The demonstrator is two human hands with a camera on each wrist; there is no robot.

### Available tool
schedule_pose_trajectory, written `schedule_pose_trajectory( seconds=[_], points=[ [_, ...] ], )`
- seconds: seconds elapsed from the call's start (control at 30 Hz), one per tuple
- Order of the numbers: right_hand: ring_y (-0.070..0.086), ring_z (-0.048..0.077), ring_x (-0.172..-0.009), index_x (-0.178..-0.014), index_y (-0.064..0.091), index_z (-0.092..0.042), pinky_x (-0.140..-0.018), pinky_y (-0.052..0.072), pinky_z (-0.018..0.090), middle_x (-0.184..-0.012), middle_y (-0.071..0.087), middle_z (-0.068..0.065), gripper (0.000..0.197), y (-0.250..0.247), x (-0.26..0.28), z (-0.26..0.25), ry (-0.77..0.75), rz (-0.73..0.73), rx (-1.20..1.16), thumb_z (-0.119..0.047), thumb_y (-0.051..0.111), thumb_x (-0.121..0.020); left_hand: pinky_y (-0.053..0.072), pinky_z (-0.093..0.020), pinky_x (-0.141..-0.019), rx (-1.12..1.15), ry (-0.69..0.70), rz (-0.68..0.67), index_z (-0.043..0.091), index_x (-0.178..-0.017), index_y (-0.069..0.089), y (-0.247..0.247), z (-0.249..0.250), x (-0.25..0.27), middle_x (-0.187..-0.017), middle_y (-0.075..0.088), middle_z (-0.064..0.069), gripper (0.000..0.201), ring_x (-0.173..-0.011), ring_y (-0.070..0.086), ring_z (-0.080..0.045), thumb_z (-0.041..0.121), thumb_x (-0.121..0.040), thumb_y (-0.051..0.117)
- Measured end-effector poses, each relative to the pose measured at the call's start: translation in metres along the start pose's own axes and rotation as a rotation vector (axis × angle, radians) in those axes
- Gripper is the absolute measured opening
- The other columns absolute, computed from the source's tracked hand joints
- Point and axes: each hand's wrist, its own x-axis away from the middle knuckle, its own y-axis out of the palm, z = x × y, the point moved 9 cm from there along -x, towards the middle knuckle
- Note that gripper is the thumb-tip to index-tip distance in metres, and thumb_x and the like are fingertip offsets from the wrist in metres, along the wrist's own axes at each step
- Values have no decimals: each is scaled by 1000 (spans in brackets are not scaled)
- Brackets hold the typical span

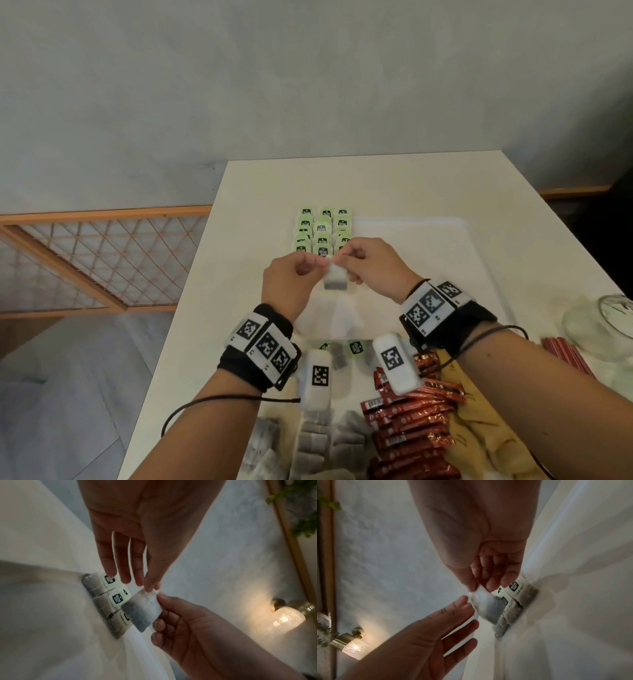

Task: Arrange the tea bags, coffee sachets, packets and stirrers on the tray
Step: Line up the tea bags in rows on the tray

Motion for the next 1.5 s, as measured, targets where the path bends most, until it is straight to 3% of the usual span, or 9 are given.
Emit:
schedule_pose_trajectory(
  seconds=[0.07, 0.23, 0.37, 0.5, 0.7, 0.93, 1.0, 1.2, 1.5],
  points=[
    [62, 12, -56, -83, 68, -10, -68, 56, 32, -63, 68, 7, 13, -4, 3, -2, 5, 54, -2, -21, 67, -89, 46, -17, -71, -76, -14, -28, 30, -85, 74, 3, 2, 5, -73, 68, 15, 5, -69, 61, 1, 26, -82, 76],
    [69, 23, -58, -80, 64, -6, -66, 60, 35, -62, 71, 7, 10, 3, 9, -5, 2, 80, 20, -15, 64, -86, 46, -15, -72, -124, -61, -82, 23, -103, 67, 17, 1, 14, -87, 71, 9, 32, -79, 66, -4, 37, -77, 79],
    [71, 20, -61, -80, 63, -7, -64, 61, 33, -69, 73, 6, 14, 11, 10, -5, 5, 46, -5, -18, 67, -86, 54, -26, -76, -161, -60, -59, 23, -97, 71, 15, -8, 11, -84, 72, 6, 17, -75, 69, -8, 29, -82, 73],
    [67, 16, -66, -87, 65, -5, -61, 58, 29, -80, 73, 6, 22, 16, 8, 4, 37, -25, -34, -27, 65, -91, 39, -21, -61, -312, -55, -64, 19, -74, 68, 3, -20, 1, -68, 63, 9, 17, -69, 57, -14, 23, -90, 63],
    [63, 15, -69, -96, 66, -7, -65, 54, 28, -88, 71, 4, 18, 6, -5, 47, 167, -34, 67, -24, 62, -93, 46, -26, -83, -304, -160, -77, 12, -102, 74, -16, -48, -28, -97, 72, -1, 19, -93, 64, -18, 26, -93, 64],
    [62, 16, -63, -96, 61, -12, -59, 55, 30, -85, 71, 5, 15, -8, -19, 67, 218, 111, 71, -26, 64, -91, 52, -31, -81, -241, -220, -50, 16, -89, 73, -25, -61, -60, -72, 64, 8, 7, -81, 62, -17, 22, -87, 70],
    [62, 18, -63, -101, 58, -11, -55, 55, 31, -86, 69, 7, 21, -9, -22, 69, 237, 131, 42, -27, 66, -90, 51, -29, -76, -228, -223, -51, 21, -88, 71, -27, -62, -63, -75, 65, 10, 3, -79, 61, -14, 20, -85, 72],
    [63, 18, -61, -102, 56, -9, -47, 53, 25, -87, 68, 10, 28, -1, -31, 70, 259, 111, 24, -24, 73, -86, 38, -21, -59, -205, -137, -27, 21, -96, 53, -32, -58, -57, -83, 54, 6, 43, -69, 50, -11, 21, -69, 86],
    [60, 20, -59, -106, 53, -7, -47, 54, 28, -85, 68, 14, 33, 1, -26, 68, 316, 142, -37, -19, 74, -85, 37, -15, -60, -385, -118, -197, 25, -81, 64, -18, -61, -54, -80, 65, 9, 21, -75, 57, -8, 16, -72, 81]
  ],
)
